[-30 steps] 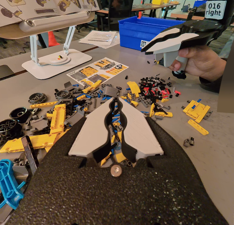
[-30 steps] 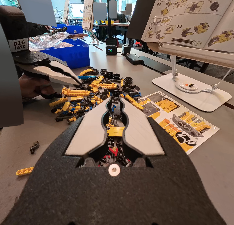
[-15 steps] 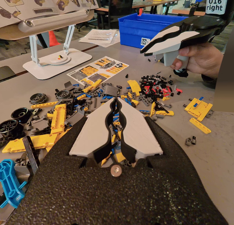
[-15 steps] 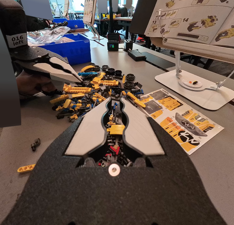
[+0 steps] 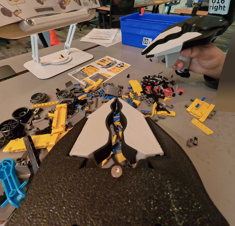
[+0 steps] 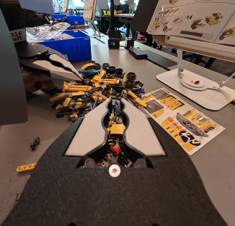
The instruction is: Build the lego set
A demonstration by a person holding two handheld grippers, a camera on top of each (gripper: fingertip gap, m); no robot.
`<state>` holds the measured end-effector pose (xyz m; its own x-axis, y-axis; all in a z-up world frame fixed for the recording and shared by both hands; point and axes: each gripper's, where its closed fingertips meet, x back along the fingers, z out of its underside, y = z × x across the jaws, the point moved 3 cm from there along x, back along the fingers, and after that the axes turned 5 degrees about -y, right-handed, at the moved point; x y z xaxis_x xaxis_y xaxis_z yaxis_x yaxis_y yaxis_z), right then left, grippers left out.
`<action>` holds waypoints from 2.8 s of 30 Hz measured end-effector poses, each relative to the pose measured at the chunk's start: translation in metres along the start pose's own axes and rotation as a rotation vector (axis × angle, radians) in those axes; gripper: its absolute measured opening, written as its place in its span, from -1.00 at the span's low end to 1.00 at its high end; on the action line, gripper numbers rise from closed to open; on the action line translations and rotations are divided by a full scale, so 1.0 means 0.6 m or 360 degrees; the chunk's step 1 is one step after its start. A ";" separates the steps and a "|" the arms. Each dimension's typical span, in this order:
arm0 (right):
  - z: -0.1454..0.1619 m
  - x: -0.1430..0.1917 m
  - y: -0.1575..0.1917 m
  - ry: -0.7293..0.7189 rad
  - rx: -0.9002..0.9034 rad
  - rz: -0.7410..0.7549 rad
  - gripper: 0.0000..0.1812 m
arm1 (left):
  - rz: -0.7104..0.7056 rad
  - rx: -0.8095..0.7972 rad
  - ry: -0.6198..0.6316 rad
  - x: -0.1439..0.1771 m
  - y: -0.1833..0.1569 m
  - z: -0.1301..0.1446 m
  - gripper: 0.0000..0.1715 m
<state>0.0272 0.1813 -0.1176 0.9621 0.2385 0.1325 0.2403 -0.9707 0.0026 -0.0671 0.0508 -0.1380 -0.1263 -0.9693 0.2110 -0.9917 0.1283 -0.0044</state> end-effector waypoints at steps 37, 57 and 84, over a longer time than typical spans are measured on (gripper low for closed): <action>0.028 -0.023 0.023 0.0147 -0.0123 -0.0122 -0.80 | -0.0067 -0.0053 -0.0079 0.007 0.006 -0.013 -1.00; 0.098 -0.131 0.084 0.0766 -0.0068 -0.0278 -0.80 | -0.0042 -0.0005 -0.0096 0.009 0.007 -0.015 -1.00; 0.100 -0.157 0.070 0.0781 0.0127 -0.0265 -0.93 | 0.0003 0.0026 -0.0077 0.006 0.003 -0.011 -1.00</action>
<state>-0.0456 0.1196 -0.1893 0.7409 0.3288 0.5856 0.4122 -0.9110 -0.0101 -0.0692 0.0489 -0.1310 -0.1289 -0.9781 0.1636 -0.9917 0.1272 -0.0210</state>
